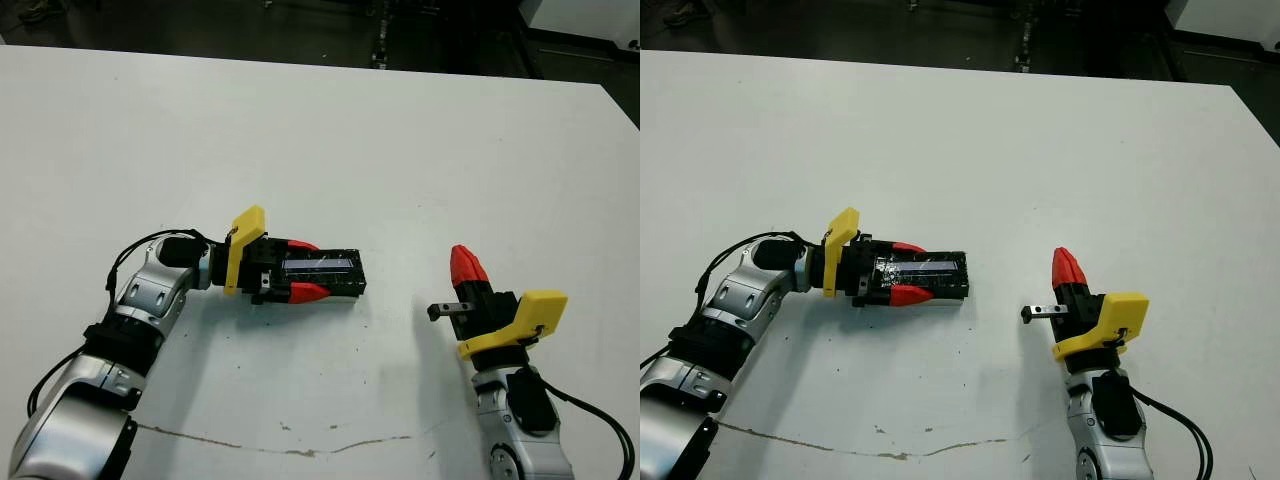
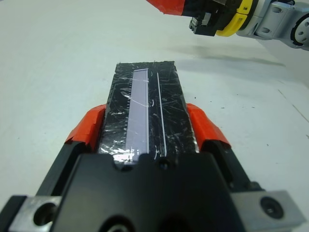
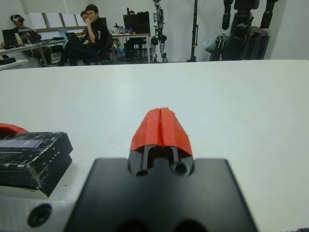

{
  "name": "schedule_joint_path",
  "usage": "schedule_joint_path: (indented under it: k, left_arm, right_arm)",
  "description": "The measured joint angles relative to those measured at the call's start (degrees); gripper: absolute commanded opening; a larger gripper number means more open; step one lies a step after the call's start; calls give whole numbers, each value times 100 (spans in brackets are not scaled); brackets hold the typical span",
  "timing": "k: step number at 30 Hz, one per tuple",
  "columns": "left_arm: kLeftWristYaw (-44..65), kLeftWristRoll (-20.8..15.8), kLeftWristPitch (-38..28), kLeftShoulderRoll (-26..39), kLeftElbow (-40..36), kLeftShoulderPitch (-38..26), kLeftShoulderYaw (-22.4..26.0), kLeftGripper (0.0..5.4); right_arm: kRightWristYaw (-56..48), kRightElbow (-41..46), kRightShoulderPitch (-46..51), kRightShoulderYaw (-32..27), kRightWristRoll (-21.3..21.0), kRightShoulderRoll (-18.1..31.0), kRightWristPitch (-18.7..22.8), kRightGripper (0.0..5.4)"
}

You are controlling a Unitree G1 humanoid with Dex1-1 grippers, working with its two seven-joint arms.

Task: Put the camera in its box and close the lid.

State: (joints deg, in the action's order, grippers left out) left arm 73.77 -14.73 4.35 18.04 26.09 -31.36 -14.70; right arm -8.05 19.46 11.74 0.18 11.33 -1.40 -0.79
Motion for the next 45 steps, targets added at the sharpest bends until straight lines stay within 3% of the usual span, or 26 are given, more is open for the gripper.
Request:
schedule_joint_path:
  k: [19,32,38,45]
  left_arm:
    - [262,-392,171,163,166,167,313,316]
    - [245,-436,-54,163,184,314,437,316]
    - [21,-495,32,160,-83,494,471,316]
    - [-569,-336,-479,173,-631,959,521,316]
  right_arm:
    - [-16,-14,2,13,-32,24,-2,0]
    - [-29,-26,3,23,-32,38,-2,0]
    - [-28,-25,2,22,-36,39,-2,0]
    - [-37,-23,-8,17,1,49,-1,0]
